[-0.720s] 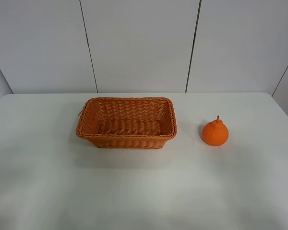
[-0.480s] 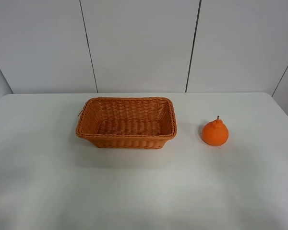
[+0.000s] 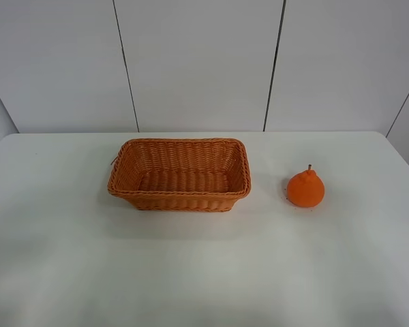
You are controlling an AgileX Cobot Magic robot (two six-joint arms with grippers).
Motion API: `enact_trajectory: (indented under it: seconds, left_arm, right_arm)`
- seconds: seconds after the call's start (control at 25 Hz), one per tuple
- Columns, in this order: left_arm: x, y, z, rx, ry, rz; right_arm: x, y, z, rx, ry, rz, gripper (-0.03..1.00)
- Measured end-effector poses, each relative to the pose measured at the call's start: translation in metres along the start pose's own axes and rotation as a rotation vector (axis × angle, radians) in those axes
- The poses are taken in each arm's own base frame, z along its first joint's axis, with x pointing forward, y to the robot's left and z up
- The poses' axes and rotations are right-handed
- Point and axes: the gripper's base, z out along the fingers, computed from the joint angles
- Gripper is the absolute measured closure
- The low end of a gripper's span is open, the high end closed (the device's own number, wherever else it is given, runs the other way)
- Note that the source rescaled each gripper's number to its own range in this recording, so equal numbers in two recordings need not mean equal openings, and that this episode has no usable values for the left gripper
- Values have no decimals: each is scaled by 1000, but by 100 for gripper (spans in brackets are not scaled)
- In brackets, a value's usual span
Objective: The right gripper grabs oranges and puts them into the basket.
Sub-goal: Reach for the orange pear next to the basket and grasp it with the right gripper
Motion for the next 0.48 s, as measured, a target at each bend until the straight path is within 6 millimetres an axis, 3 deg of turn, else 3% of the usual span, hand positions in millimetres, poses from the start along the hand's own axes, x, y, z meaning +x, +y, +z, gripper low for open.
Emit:
enact_trajectory:
  seconds: [0.24,0.48]
  left_arm:
    - [0,0,0,0,0,0]
    - [0,0,0,0,0,0]
  right_arm:
    - [-78,-1,88,2,322,13,-1]
    - [-130,-2,192,-2,545,24,-1]
